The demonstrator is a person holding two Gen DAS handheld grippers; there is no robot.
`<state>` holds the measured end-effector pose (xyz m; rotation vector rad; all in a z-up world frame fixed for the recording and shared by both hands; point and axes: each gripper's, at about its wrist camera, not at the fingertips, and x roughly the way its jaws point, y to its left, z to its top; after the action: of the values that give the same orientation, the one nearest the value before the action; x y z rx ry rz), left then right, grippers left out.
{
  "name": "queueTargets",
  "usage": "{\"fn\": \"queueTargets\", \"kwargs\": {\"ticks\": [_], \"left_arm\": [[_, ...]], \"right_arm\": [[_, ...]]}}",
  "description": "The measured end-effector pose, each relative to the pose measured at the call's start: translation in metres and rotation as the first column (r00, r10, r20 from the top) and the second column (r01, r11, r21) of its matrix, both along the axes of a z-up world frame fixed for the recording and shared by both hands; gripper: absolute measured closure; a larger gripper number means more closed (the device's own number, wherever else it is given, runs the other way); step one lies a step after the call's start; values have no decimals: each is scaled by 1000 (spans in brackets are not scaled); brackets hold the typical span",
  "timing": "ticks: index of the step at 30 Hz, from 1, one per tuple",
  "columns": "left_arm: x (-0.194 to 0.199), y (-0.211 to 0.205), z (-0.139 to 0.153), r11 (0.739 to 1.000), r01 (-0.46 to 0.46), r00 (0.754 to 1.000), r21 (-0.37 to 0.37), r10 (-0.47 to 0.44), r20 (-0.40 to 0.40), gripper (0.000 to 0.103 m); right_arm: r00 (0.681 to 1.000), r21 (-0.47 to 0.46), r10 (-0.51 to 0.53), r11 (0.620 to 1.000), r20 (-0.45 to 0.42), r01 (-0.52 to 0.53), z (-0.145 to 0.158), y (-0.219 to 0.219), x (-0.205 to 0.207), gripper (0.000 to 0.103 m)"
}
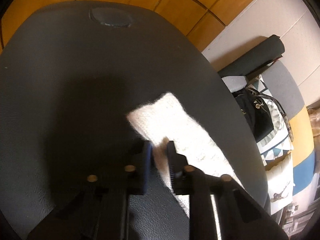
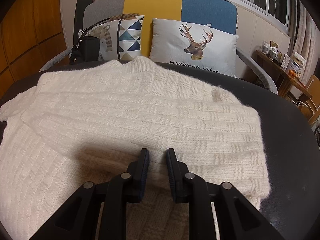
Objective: Fold clothes
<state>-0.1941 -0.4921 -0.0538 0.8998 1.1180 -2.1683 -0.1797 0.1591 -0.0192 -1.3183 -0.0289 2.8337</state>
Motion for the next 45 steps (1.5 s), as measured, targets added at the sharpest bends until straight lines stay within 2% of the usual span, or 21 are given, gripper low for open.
{"fn": "queueTargets", "kwargs": {"ticks": [3, 7, 9, 12, 16, 18, 22, 27, 29, 31, 35, 38, 45], "left_arm": [[5, -4, -4, 998, 16, 998, 63, -13, -61, 97], [16, -4, 2, 997, -10, 991, 70, 20, -136, 98], [19, 1, 14, 999, -8, 984, 52, 17, -177, 98], [17, 15, 39, 999, 32, 974, -4, -32, -223, 98], [17, 45, 77, 992, 108, 938, -68, -125, -324, 98], [13, 69, 98, 978, 177, 911, -112, -206, -357, 98], [8, 119, 133, 941, 289, 848, -175, -337, -409, 98], [3, 185, 164, 883, 396, 774, -253, -469, -424, 98], [3, 214, 172, 854, 439, 736, -280, -520, -434, 98], [2, 239, 177, 832, 470, 708, -296, -555, -436, 98], [1, 305, 175, 762, 551, 637, -342, -648, -417, 98], [3, 351, 166, 711, 603, 594, -360, -702, -392, 98], [18, 427, 142, 630, 697, 517, -343, -772, -369, 98]], "right_arm": [[1000, -2, 0, 1000, 0, 0, 0, 0, 0, 85], [1000, -3, 0, 1000, 0, 0, 0, 0, 0, 85], [1000, -5, 0, 1000, 0, 0, 0, 1, 0, 85], [1000, -14, 1, 1000, 0, -1, 0, 2, 0, 85], [1000, -25, 2, 1000, 0, -2, 1, 3, 0, 85], [1000, -46, 3, 999, 3, -3, 1, 5, 0, 85], [1000, -98, 3, 995, 19, -2, 4, 11, -2, 84], [999, -157, -10, 987, 35, 15, 12, 18, -2, 84], [999, -205, -43, 978, -8, 40, 26, 17, 7, 84], [998, -292, -39, 956, -57, 21, 41, 13, 17, 83], [990, -404, 20, 912, -139, -75, 74, -7, 32, 80], [981, -466, 53, 874, -187, -137, 94, -20, 38, 78], [976, -566, 1, 815, -216, -126, 112, -12, 48, 75]]}}
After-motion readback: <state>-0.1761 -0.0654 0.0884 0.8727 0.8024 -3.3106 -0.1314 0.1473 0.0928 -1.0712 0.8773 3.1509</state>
